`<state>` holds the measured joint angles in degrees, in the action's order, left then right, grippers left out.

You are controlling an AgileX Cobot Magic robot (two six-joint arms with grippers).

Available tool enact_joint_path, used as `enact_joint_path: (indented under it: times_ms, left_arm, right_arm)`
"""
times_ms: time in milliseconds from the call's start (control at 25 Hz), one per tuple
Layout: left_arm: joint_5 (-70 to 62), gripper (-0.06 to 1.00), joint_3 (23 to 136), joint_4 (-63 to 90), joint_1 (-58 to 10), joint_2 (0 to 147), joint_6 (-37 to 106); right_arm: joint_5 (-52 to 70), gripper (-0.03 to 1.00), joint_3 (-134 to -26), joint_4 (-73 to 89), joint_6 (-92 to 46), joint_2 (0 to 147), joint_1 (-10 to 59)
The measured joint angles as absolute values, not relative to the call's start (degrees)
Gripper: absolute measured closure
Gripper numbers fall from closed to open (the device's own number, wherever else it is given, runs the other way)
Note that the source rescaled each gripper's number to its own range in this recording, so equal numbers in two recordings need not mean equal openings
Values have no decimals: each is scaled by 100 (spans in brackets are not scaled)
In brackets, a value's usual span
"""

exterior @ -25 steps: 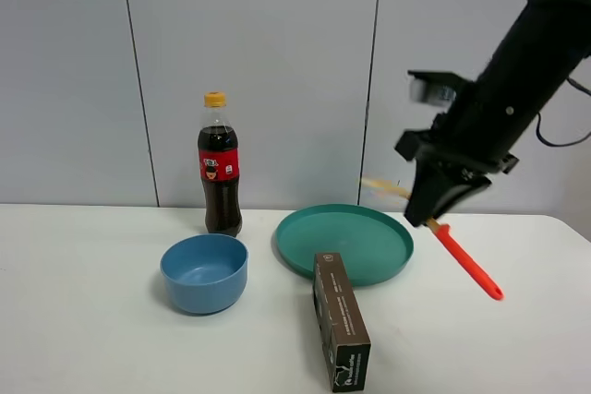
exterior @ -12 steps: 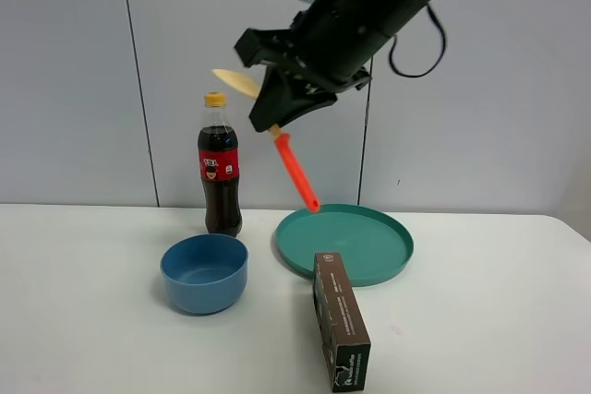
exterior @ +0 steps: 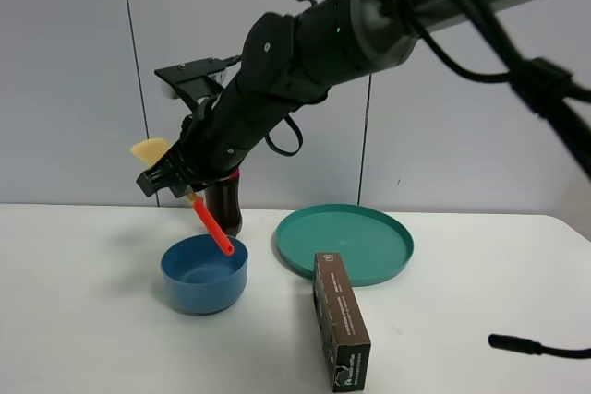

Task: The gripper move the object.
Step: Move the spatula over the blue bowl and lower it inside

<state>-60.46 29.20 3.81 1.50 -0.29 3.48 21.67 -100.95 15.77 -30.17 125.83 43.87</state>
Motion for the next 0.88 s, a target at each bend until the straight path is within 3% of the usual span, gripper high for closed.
enact_joint_path:
  times_ms: [200,880]
  left_arm:
    - [-6046,-6,2920,381,150,-29,348]
    - [-6046,-6,2920,381,150,-29,348]
  right_arm:
    - [1594,97,-10097,1538,-3017,12858,4387]
    - [1756,97,-10103,1538,-3017,13359,4387]
